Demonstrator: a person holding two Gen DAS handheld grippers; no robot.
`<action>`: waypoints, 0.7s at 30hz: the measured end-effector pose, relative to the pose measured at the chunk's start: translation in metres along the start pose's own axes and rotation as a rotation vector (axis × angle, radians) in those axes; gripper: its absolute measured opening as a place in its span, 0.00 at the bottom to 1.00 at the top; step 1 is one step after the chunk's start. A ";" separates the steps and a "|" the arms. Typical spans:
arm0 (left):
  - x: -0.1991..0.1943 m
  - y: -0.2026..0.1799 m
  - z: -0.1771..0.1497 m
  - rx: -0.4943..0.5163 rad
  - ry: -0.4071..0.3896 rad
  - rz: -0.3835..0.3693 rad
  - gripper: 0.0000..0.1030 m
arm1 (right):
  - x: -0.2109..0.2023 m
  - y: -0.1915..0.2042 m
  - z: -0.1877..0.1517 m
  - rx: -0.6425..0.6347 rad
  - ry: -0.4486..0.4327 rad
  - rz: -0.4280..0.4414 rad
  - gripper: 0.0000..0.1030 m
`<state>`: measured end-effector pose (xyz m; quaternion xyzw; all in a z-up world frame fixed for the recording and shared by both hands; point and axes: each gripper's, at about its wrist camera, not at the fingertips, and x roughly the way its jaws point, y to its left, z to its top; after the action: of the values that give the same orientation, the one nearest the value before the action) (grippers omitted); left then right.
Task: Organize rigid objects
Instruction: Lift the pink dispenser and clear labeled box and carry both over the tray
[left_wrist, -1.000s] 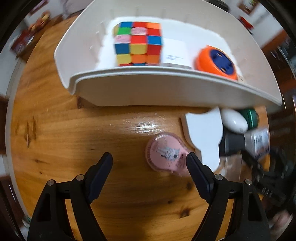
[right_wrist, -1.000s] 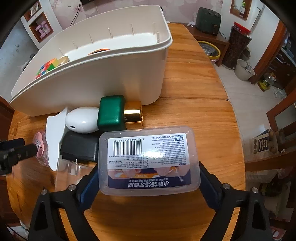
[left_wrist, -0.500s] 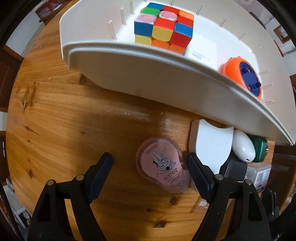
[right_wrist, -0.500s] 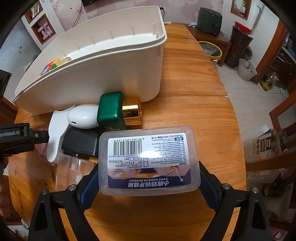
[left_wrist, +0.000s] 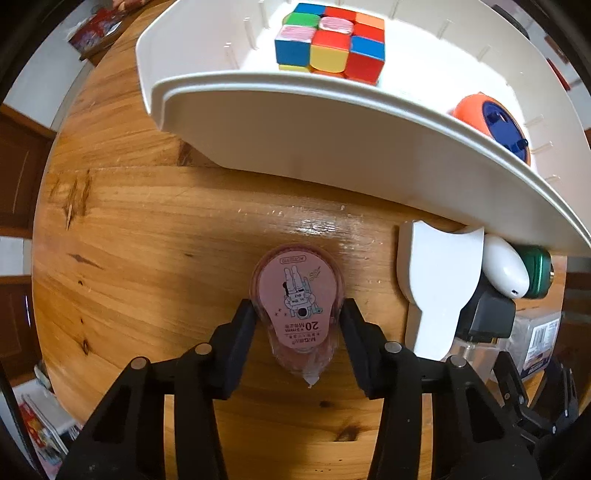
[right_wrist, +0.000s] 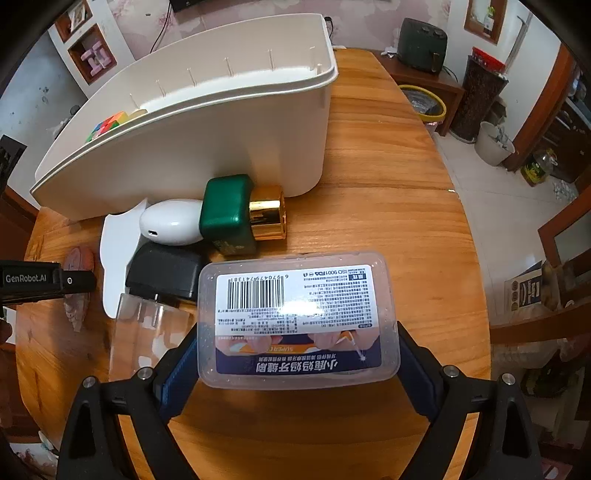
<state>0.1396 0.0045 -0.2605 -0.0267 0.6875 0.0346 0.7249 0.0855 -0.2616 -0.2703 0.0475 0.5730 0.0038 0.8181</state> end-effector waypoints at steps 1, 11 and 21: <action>0.000 -0.001 0.000 0.018 -0.005 0.001 0.49 | -0.001 0.001 0.000 0.002 0.000 0.002 0.91; -0.026 -0.037 -0.013 0.280 -0.135 0.052 0.48 | -0.024 0.007 -0.006 0.017 -0.046 0.001 0.90; -0.075 -0.045 -0.049 0.432 -0.243 0.013 0.48 | -0.066 0.022 -0.013 0.049 -0.129 0.014 0.90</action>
<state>0.0907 -0.0459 -0.1887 0.1377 0.5869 -0.1053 0.7909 0.0519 -0.2428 -0.2113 0.0715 0.5187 -0.0077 0.8519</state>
